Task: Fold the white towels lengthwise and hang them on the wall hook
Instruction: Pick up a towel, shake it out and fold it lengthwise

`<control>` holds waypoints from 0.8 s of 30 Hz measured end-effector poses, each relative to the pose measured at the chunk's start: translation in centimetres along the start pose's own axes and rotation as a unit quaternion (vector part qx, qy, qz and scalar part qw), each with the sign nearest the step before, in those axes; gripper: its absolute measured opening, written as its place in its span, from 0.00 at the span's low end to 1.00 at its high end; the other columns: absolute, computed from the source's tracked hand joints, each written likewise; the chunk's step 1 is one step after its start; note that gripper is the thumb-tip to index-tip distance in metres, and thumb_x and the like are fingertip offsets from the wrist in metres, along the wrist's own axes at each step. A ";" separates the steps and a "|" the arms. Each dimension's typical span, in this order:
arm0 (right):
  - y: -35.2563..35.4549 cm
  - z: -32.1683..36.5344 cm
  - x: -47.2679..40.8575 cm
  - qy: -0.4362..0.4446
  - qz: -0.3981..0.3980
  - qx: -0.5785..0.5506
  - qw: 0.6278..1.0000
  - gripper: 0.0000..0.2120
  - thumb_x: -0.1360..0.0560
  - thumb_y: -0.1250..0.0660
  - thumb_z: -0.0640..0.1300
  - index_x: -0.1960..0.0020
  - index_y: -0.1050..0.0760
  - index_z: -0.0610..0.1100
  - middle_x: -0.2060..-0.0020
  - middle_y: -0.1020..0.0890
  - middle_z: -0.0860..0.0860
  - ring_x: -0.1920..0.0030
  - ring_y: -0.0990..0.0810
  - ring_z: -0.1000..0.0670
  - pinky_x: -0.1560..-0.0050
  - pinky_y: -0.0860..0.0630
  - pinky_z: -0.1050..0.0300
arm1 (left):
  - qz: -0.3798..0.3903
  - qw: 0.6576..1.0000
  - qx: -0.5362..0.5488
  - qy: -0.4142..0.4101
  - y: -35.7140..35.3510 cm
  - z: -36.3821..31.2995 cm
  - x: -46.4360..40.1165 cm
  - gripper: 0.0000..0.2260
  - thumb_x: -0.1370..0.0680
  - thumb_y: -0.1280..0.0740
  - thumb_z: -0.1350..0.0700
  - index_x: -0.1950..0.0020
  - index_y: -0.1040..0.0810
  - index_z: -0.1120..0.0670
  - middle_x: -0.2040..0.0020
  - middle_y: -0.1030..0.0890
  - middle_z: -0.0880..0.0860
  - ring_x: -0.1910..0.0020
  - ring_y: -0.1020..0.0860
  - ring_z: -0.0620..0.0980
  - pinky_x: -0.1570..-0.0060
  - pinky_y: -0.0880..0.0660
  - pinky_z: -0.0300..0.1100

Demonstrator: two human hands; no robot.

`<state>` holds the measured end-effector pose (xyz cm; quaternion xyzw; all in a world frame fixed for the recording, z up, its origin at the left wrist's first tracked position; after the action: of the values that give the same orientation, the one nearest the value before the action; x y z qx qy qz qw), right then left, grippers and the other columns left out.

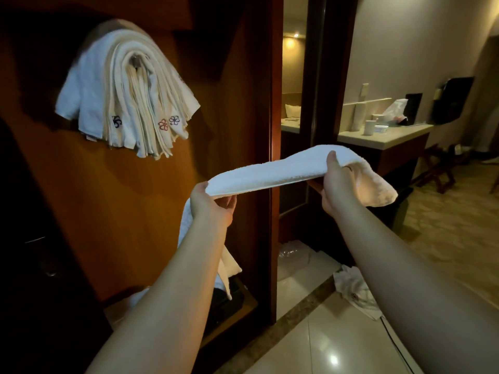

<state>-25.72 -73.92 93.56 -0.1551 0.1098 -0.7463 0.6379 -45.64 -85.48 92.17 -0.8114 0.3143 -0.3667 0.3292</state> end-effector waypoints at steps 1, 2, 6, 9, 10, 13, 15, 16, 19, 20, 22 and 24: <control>-0.1 0.0 -0.4 -0.004 0.004 0.000 1.000 0.27 0.19 0.35 0.56 0.25 0.35 0.45 0.45 0.23 0.50 0.39 0.23 0.46 0.34 0.25 0.42 | 0.005 1.000 -0.013 -0.007 0.0 -0.5 -0.3 0.16 0.21 0.32 0.53 0.35 0.28 0.54 0.41 0.21 0.60 0.46 0.19 0.58 0.42 0.21 0.55; -0.2 0.0 -1.0 -0.003 0.012 0.006 1.000 0.25 0.20 0.34 0.54 0.27 0.34 0.46 0.45 0.22 0.50 0.41 0.22 0.46 0.34 0.25 0.41 | 0.009 0.999 -0.030 -0.015 0.0 -1.0 -0.5 0.17 0.21 0.32 0.53 0.34 0.29 0.55 0.41 0.21 0.60 0.45 0.19 0.59 0.41 0.21 0.56; -1.5 0.1 -2.3 0.015 0.058 0.047 0.997 0.31 0.25 0.34 0.53 0.25 0.35 0.45 0.45 0.21 0.49 0.42 0.22 0.45 0.34 0.27 0.39 | -0.011 0.979 -0.178 -0.103 0.0 -4.4 -1.5 0.18 0.21 0.32 0.50 0.33 0.30 0.51 0.43 0.21 0.57 0.45 0.20 0.55 0.41 0.23 0.50; -3.5 0.7 -2.6 0.023 0.080 0.089 0.992 0.35 0.29 0.36 0.59 0.26 0.32 0.45 0.45 0.20 0.47 0.42 0.22 0.43 0.35 0.27 0.39 | -0.022 0.937 -0.286 -0.199 -0.1 -7.9 -2.3 0.18 0.21 0.34 0.45 0.33 0.27 0.50 0.49 0.21 0.52 0.51 0.22 0.48 0.56 0.27 0.42; -4.4 0.9 -2.7 0.028 0.088 0.101 0.991 0.35 0.29 0.37 0.61 0.27 0.31 0.45 0.46 0.20 0.48 0.43 0.22 0.43 0.35 0.27 0.39 | -0.019 0.920 -0.321 -0.223 -0.2 -9.2 -2.6 0.20 0.20 0.35 0.43 0.31 0.26 0.51 0.51 0.22 0.50 0.53 0.24 0.47 0.55 0.27 0.42; -7.5 1.3 -3.0 0.048 0.121 0.110 0.985 0.34 0.28 0.38 0.62 0.27 0.30 0.45 0.51 0.21 0.49 0.46 0.22 0.46 0.36 0.27 0.42 | -0.022 0.896 -0.355 -0.266 -0.6 -13.0 -3.2 0.27 0.21 0.37 0.38 0.26 0.29 0.52 0.40 0.21 0.51 0.41 0.23 0.50 0.37 0.28 0.48; -10.1 1.6 -3.2 0.060 0.138 0.130 0.980 0.34 0.27 0.39 0.63 0.27 0.30 0.45 0.53 0.22 0.49 0.46 0.21 0.44 0.37 0.27 0.41 | 0.007 0.876 -0.364 -0.317 -1.2 -15.2 -3.5 0.27 0.20 0.38 0.39 0.25 0.30 0.51 0.31 0.24 0.53 0.34 0.26 0.51 0.30 0.32 0.51; -11.4 1.7 -3.1 0.065 0.142 0.135 0.978 0.33 0.26 0.39 0.63 0.27 0.30 0.44 0.53 0.22 0.50 0.45 0.21 0.43 0.36 0.27 0.40 | 0.008 0.857 -0.377 -0.352 -1.5 -16.4 -3.5 0.26 0.19 0.39 0.40 0.25 0.30 0.52 0.29 0.26 0.53 0.33 0.27 0.50 0.30 0.33 0.49; -16.0 2.0 -3.4 0.062 0.160 0.122 0.978 0.30 0.27 0.38 0.63 0.34 0.25 0.44 0.48 0.18 0.47 0.43 0.21 0.41 0.34 0.28 0.38 | -0.014 0.826 -0.380 -0.416 -2.6 -20.4 -4.3 0.23 0.18 0.39 0.40 0.30 0.26 0.52 0.33 0.24 0.56 0.32 0.27 0.53 0.32 0.31 0.50; -17.7 2.2 -3.6 0.061 0.166 0.120 0.977 0.26 0.28 0.37 0.64 0.41 0.23 0.45 0.47 0.18 0.46 0.42 0.21 0.41 0.34 0.29 0.37 | -0.005 0.819 -0.388 -0.423 -2.9 -21.8 -4.7 0.22 0.18 0.40 0.39 0.32 0.25 0.52 0.34 0.23 0.57 0.32 0.27 0.55 0.33 0.29 0.51; -21.0 2.9 -3.7 0.076 0.178 0.117 0.974 0.20 0.28 0.37 0.64 0.52 0.24 0.48 0.49 0.18 0.45 0.44 0.20 0.40 0.34 0.29 0.37 | 0.005 0.810 -0.404 -0.426 -3.9 -24.8 -5.8 0.27 0.18 0.41 0.37 0.27 0.28 0.53 0.29 0.26 0.58 0.29 0.28 0.56 0.29 0.33 0.55; -24.2 3.9 -4.1 0.109 0.182 0.127 0.969 0.22 0.27 0.37 0.63 0.49 0.23 0.45 0.50 0.17 0.44 0.45 0.19 0.41 0.35 0.27 0.37 | -0.011 0.806 -0.407 -0.430 -4.9 -27.7 -6.9 0.31 0.20 0.41 0.34 0.25 0.29 0.53 0.28 0.27 0.57 0.30 0.28 0.56 0.29 0.33 0.54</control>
<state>-45.96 -65.84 105.54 0.0323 0.1099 -0.6378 0.7616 -70.22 -85.82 107.51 -0.9489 0.2524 0.1777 0.0663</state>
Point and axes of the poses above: each hand's wrist, its own x-axis away from the middle knuckle, its own y-axis out of the back of the hand, z = x × y, the point moved 1 cm from there along -x, towards the middle knuckle
